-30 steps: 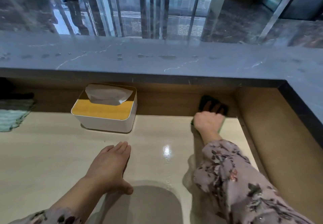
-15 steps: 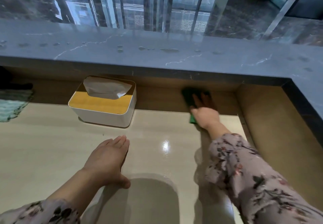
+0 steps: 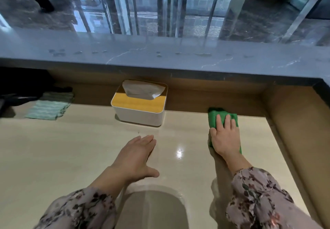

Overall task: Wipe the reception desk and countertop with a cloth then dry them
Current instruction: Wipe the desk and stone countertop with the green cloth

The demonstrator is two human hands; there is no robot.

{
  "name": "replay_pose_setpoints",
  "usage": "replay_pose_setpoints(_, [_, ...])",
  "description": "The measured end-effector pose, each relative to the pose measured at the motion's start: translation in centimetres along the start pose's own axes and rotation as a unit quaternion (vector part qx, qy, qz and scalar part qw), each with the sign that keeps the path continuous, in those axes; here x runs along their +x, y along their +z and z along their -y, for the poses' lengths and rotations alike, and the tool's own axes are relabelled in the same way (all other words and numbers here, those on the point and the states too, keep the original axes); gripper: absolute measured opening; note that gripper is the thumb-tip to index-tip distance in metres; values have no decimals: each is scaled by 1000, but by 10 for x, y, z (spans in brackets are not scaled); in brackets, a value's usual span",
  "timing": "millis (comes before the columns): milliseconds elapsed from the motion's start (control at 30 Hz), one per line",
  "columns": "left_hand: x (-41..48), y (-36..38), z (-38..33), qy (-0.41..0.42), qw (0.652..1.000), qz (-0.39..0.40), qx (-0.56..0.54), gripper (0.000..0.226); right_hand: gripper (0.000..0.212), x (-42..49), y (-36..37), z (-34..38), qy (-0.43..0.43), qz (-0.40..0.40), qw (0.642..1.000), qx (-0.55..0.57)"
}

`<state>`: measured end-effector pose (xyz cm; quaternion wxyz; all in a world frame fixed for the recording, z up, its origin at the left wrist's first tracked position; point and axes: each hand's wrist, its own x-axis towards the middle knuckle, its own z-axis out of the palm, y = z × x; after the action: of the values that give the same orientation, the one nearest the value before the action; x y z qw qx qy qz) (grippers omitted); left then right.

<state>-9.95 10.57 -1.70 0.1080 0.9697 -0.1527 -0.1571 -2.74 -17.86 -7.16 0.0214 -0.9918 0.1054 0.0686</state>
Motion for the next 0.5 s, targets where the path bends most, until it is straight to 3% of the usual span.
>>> replay_pose_setpoints(133, [-36, -16, 56, -53, 998, -29, -30, 85, 59, -47, 4, 59, 2, 0, 1000, 28])
replay_pose_setpoints(367, [-88, -32, 158, -99, 994, -42, -26, 74, 62, -121, 10, 185, 44, 56, 995, 70])
replay_pose_setpoints(500, [-113, -34, 210, -115, 990, -65, -58, 57, 60, -150, 11, 267, -24, 63, 994, 81])
